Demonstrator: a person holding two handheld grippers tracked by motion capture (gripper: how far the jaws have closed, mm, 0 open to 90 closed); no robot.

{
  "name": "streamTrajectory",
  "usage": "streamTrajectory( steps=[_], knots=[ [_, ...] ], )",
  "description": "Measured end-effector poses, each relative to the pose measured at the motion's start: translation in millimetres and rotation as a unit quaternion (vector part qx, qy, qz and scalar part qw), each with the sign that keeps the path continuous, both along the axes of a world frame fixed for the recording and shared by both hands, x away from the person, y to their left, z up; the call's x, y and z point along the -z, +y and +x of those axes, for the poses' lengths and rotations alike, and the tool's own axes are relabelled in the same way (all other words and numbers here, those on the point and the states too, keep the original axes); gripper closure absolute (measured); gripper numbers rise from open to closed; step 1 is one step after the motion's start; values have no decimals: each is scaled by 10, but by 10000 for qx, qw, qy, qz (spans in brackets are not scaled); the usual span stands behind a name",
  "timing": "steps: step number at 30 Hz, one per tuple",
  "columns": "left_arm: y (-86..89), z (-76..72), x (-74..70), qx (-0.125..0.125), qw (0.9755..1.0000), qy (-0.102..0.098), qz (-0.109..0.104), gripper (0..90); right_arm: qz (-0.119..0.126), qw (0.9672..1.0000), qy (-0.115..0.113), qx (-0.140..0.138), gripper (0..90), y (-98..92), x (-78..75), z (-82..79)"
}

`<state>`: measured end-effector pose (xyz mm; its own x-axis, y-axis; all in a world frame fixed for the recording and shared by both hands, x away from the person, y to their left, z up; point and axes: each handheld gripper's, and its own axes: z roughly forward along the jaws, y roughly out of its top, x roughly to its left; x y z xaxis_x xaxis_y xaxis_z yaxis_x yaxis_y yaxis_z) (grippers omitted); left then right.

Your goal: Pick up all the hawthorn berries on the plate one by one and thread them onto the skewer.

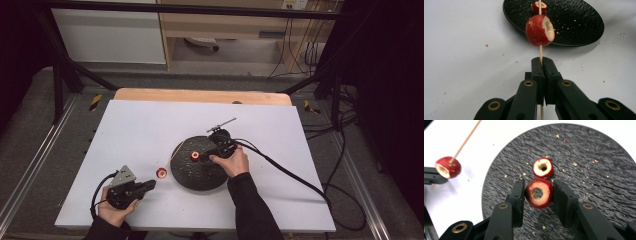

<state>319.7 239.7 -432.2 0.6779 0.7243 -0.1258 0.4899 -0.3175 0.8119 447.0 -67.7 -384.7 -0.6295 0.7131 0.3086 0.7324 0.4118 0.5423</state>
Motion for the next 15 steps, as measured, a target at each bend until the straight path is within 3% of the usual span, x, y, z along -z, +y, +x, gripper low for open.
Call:
streamTrajectory(
  steps=[9,15],
  knots=[
    [-6,-3,-1,-17,10000,-12,-3,881,508,9984,-229,97,636,-31,9,-82],
    [-7,-11,-6,-41,10000,-34,-33,881,870,9954,-353,178,636,-42,42,-148]
  ],
)
